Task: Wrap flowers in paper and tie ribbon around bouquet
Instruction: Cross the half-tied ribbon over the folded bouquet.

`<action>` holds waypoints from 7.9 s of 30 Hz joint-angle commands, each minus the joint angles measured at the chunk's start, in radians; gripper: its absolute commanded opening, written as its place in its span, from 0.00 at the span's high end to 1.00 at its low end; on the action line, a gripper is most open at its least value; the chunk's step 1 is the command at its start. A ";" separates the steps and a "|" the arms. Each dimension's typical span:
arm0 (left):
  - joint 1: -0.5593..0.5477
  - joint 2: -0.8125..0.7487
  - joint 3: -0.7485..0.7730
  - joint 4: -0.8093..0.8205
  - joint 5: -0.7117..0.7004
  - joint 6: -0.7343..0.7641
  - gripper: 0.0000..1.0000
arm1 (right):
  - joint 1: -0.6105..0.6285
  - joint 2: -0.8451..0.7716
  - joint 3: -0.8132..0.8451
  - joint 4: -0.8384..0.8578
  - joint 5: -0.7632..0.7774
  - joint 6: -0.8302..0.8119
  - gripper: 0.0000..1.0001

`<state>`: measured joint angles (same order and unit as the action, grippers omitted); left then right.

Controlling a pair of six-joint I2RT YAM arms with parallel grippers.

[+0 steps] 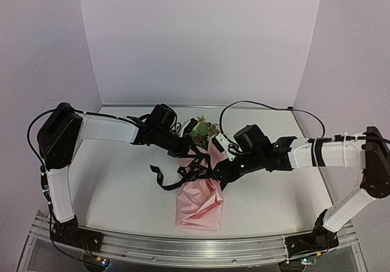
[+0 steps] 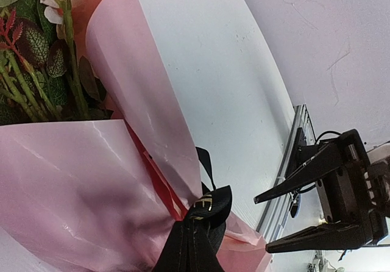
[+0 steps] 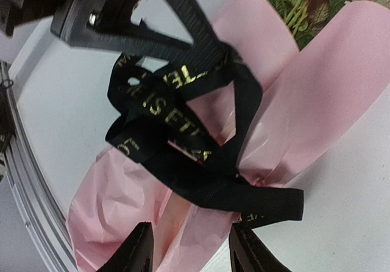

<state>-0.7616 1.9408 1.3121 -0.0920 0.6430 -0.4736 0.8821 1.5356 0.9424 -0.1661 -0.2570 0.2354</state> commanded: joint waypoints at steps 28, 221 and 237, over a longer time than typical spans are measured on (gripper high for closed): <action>0.010 0.004 0.026 -0.007 0.023 0.007 1.00 | 0.015 0.141 0.097 0.057 0.091 -0.068 0.73; 0.053 0.006 0.134 -0.245 -0.169 0.251 0.81 | -0.144 0.429 0.027 0.938 -0.154 0.756 0.99; -0.001 -0.161 -0.044 0.009 -0.116 0.127 1.00 | -0.138 0.447 0.051 0.938 -0.151 0.758 0.99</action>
<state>-0.7464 1.8699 1.3012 -0.2062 0.5006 -0.2947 0.7403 1.9624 0.9444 0.7342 -0.4095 0.9965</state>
